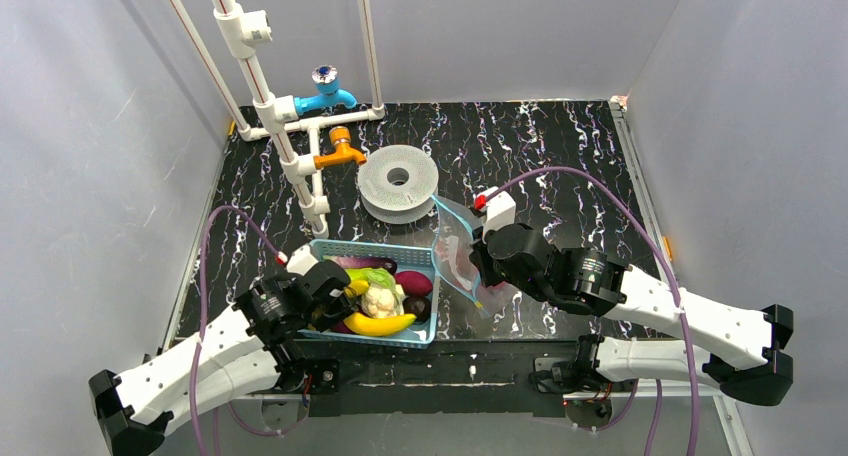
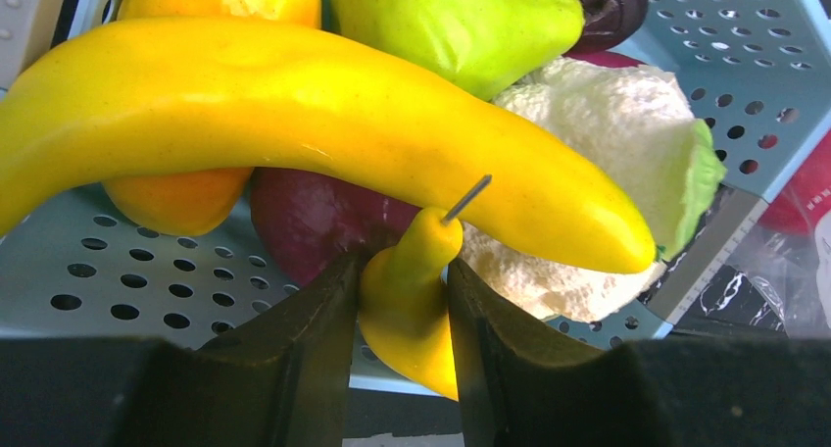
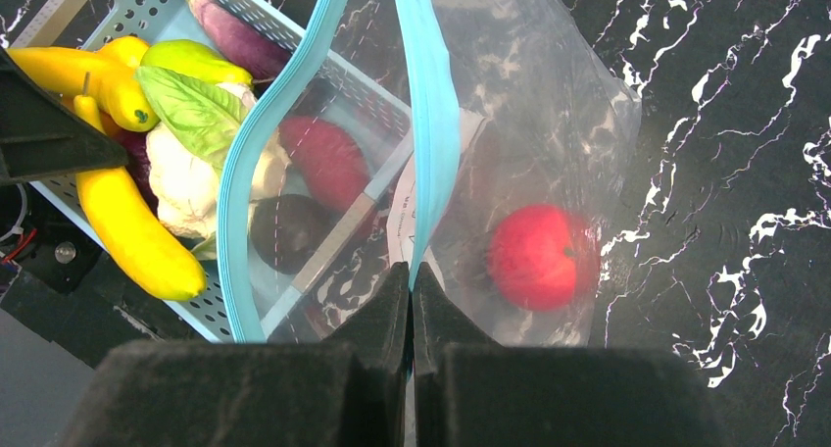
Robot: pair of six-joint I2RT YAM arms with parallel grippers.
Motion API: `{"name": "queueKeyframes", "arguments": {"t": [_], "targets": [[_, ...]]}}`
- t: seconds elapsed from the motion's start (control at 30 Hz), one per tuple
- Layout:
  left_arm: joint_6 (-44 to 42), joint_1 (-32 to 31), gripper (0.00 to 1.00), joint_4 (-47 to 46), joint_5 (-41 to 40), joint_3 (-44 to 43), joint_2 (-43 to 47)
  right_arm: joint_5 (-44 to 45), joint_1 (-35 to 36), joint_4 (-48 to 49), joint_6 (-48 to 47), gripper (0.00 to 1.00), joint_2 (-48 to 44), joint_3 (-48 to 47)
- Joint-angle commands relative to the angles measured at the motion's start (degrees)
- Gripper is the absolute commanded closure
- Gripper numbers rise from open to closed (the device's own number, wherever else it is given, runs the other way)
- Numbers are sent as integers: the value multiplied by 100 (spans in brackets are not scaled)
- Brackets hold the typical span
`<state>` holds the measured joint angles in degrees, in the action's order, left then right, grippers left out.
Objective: Place the food in the zip-top bag and seal the zipper
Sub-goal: Pick up the fake fruit from the bin, then place the fake fruit in the zipper food storage bag.
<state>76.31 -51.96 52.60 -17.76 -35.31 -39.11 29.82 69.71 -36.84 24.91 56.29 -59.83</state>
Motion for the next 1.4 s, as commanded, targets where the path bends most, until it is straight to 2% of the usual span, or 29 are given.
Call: {"name": "queueKeyframes", "arguments": {"t": [0.0,0.17,0.27,0.47,0.53,0.63,0.77,0.83,1.0,1.17,1.37], "targets": [[-267,-16,68,223,-271,-449,159,18,-28,243,-16,99,-105,35],[-1130,-16,73,158,-243,-1118,202,-166,-28,265,18,99,-71,-17],[-1710,-16,81,-124,-228,-1486,243,-214,-28,274,43,99,-36,-29],[-3098,-17,98,-1267,-41,-1887,355,-413,-34,290,108,99,-35,-78],[-3627,-21,100,-1778,121,-1985,332,-538,-35,297,137,99,-39,-105],[-4391,-16,100,-2680,687,-2039,226,-739,-58,384,172,99,7,-119],[-5203,-23,100,-4207,2038,-1804,45,-1039,-120,430,252,99,87,-244],[-5349,-16,100,-5029,2473,-1579,-77,-1312,-178,518,297,99,115,-292],[-5438,-17,100,-6163,2591,-1380,-507,-1797,-287,584,428,99,171,-402],[-5755,-16,100,-6653,2598,-1138,-810,-2287,-453,649,584,99,93,-415],[-5881,-20,100,-6716,1778,-900,-792,-2924,-727,823,848,99,-96,-335]]}}
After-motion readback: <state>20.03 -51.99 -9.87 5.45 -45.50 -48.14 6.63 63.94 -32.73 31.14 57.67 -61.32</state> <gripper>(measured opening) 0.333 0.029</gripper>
